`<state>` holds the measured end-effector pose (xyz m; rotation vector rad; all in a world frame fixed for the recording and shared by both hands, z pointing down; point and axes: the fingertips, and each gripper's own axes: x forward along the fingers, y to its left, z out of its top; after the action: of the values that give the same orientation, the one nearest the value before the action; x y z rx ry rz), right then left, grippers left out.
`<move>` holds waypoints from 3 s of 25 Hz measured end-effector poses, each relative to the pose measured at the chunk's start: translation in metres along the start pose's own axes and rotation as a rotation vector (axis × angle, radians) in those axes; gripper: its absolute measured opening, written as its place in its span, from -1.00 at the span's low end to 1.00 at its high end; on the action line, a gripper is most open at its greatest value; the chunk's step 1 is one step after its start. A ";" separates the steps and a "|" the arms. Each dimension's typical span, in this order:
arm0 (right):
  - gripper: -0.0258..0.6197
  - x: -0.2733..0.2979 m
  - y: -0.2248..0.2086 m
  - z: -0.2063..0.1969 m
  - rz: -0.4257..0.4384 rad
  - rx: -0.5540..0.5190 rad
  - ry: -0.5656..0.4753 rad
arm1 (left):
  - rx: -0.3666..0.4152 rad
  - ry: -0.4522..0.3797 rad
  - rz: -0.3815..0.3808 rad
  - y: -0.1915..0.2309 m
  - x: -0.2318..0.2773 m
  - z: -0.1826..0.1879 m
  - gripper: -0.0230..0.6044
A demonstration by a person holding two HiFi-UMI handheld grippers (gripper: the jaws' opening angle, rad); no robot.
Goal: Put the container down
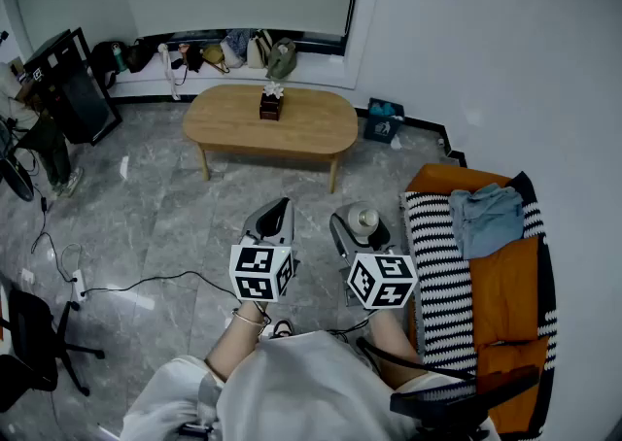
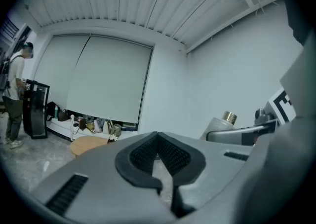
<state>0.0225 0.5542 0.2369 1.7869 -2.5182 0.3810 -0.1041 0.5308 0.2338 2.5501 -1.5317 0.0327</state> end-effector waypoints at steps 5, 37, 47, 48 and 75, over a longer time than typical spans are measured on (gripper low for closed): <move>0.11 0.003 -0.003 0.002 -0.002 -0.017 0.002 | 0.002 0.008 -0.002 0.001 0.006 0.000 -0.90; 0.11 0.116 -0.027 0.010 -0.082 0.032 0.032 | -0.028 0.080 -0.035 0.085 0.101 -0.014 -0.90; 0.11 0.176 -0.061 0.029 -0.064 0.036 0.035 | -0.015 0.063 -0.016 0.106 0.161 0.004 -0.90; 0.11 0.183 -0.065 0.031 -0.061 0.038 0.038 | -0.013 0.065 -0.013 0.108 0.168 0.005 -0.90; 0.11 0.338 -0.185 0.085 -0.009 0.018 0.060 | 0.024 0.049 0.062 0.146 0.352 0.046 -0.90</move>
<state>0.0904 0.1656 0.2441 1.7641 -2.4738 0.4518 -0.0686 0.1490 0.2443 2.4997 -1.6010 0.1212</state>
